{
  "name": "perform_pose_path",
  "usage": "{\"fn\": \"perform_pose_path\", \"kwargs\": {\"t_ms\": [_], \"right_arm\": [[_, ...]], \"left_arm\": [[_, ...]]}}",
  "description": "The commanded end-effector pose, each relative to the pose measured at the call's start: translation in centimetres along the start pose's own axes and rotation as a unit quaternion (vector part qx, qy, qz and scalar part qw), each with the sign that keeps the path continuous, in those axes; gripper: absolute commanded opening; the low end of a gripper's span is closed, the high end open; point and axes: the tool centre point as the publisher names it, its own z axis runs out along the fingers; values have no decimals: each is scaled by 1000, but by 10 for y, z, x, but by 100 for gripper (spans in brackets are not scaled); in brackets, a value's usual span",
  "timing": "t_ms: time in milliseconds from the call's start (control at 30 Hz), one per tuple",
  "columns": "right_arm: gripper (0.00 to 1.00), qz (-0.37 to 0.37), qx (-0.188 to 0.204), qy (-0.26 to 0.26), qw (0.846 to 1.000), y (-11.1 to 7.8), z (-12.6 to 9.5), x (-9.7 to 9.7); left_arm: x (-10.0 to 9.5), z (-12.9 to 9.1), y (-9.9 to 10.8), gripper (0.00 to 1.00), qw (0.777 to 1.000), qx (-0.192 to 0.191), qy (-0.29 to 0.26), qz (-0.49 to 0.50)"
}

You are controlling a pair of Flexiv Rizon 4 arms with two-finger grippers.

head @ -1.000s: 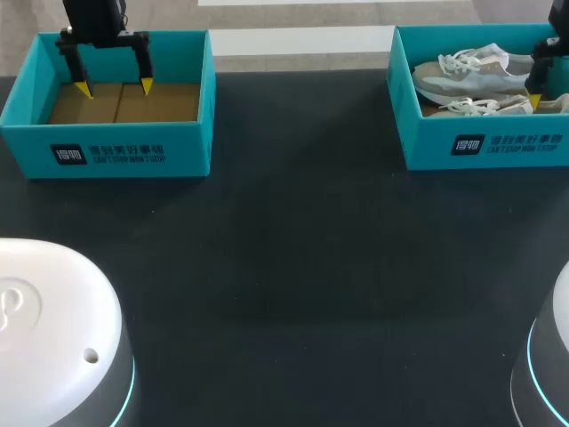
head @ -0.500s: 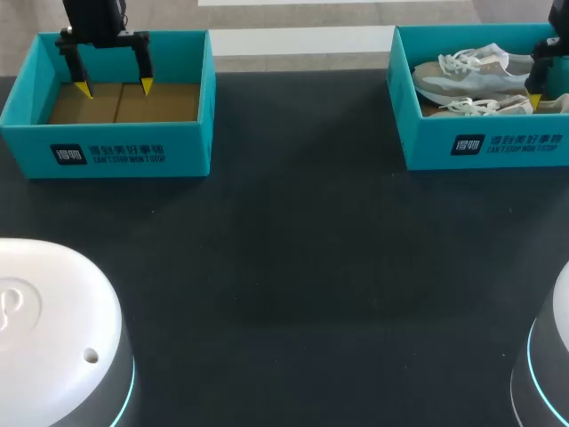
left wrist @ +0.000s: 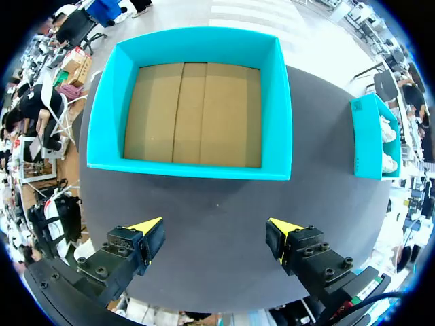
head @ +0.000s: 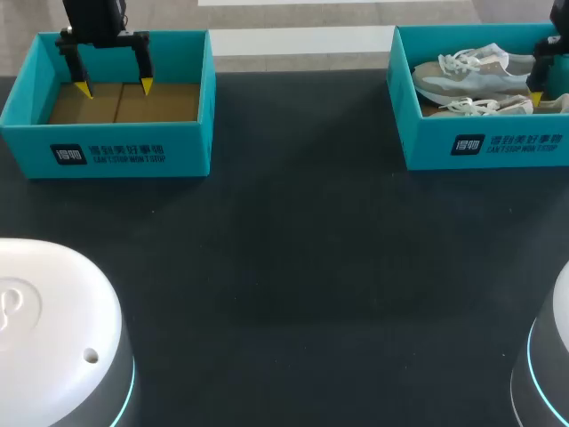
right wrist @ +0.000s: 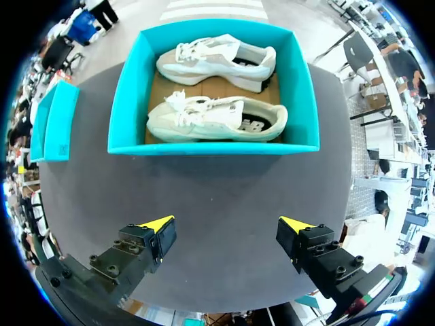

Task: Take the shoe out of the shoebox, open the shoe tongue, remove and reinsert the insole, then place the shoe into the shoebox

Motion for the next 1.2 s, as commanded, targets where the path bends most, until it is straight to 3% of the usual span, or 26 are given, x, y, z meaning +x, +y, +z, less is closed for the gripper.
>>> {"fn": "perform_pose_path", "kwargs": {"t_ms": [33, 233, 500, 800, 1200], "right_arm": [[100, 21, -25, -11, 999, 20, 8, -8], [100, 48, -74, -25, 996, 58, 17, -26], [100, 39, -84, -47, 995, 86, 46, -49], [100, 40, -61, -44, 996, 104, 65, -68], [100, 51, -50, -27, 997, 113, 92, -79]], "left_arm": [[0, 0, 0, 100, 1000, 0, 0, 0], [0, 0, 0, 100, 1000, 0, 0, 0], [0, 0, 0, 100, 1000, 0, 0, 0], [0, 0, 0, 100, 1000, 0, 0, 0], [0, 0, 0, 100, 1000, 0, 0, 0]]}}
